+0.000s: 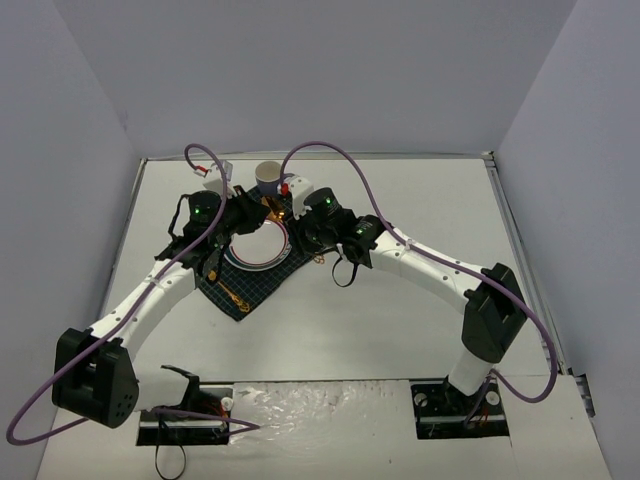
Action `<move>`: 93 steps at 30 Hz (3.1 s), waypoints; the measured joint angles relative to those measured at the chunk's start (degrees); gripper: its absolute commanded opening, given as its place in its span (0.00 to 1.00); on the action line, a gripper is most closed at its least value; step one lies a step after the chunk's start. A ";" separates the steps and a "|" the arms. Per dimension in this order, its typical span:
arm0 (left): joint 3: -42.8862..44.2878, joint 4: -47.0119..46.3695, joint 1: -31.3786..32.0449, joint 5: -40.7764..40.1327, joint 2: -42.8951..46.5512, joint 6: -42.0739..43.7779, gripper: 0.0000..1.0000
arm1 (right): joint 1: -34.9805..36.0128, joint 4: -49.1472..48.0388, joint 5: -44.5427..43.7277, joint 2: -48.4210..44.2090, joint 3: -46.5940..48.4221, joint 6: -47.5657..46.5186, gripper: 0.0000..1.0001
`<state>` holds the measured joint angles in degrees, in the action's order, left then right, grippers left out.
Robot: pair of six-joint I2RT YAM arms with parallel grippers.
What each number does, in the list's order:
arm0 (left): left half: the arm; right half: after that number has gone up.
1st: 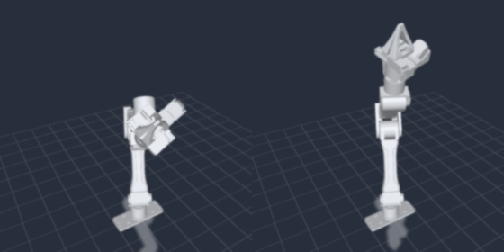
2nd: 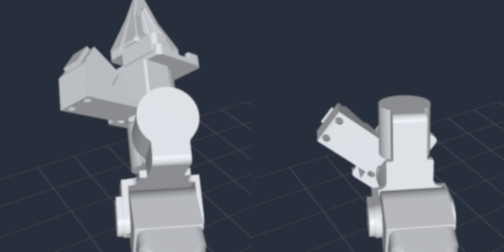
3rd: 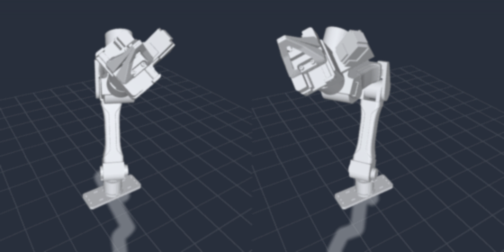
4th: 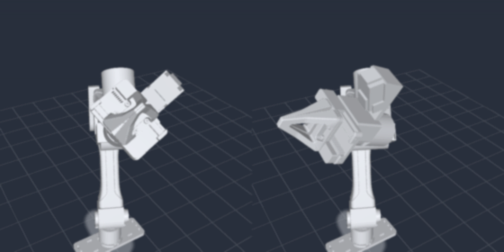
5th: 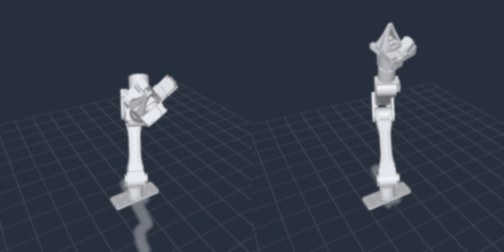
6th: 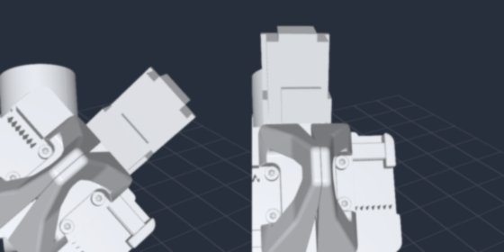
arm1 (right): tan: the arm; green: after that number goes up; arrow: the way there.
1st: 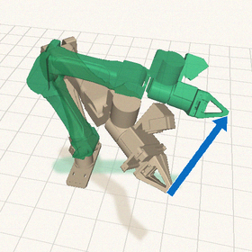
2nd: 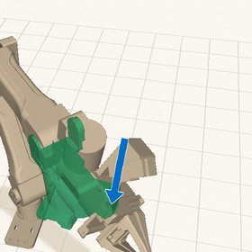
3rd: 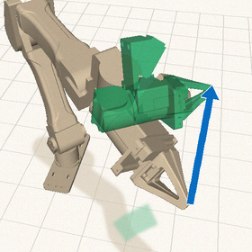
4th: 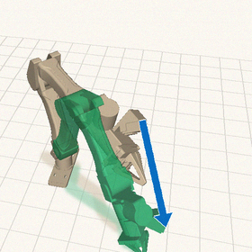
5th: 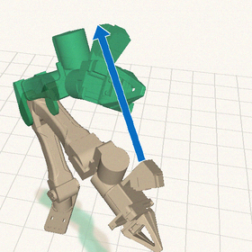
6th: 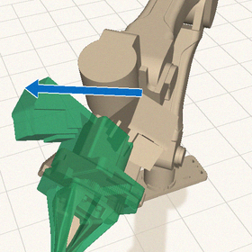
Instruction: Set the dinner table for one person
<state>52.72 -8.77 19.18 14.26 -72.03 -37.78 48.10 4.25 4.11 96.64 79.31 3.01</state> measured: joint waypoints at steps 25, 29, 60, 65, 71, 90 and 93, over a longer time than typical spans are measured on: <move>-0.01 -0.61 0.00 0.94 -0.15 0.48 0.00 | -0.02 0.02 -2.32 -0.76 -1.70 -1.34 0.03; -0.01 -0.60 0.02 0.98 -0.78 0.78 0.18 | 0.04 0.29 -3.19 -0.76 -2.00 -1.79 0.00; 6.49 29.61 -15.91 -12.52 11.20 21.78 0.92 | -10.18 -1.67 -3.25 21.79 7.68 -15.42 0.00; 4.95 30.90 -15.91 -14.58 10.38 23.16 0.92 | -10.24 -2.76 -2.79 25.96 11.79 -16.07 0.00; 4.82 31.35 -15.91 -15.67 10.20 23.95 0.92 | -10.61 -4.67 -2.55 28.84 15.42 -16.53 0.00; 4.82 32.19 -15.91 -16.56 9.66 24.35 0.92 | -13.03 -8.93 -1.70 36.39 19.65 -17.31 0.00; 4.82 32.19 -15.91 -16.65 9.66 24.35 0.92 | -13.40 -9.75 -1.71 36.39 19.06 -17.57 0.00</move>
<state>57.54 23.42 3.27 -2.38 -62.37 -13.43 34.69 -5.49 2.40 133.03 98.37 -14.56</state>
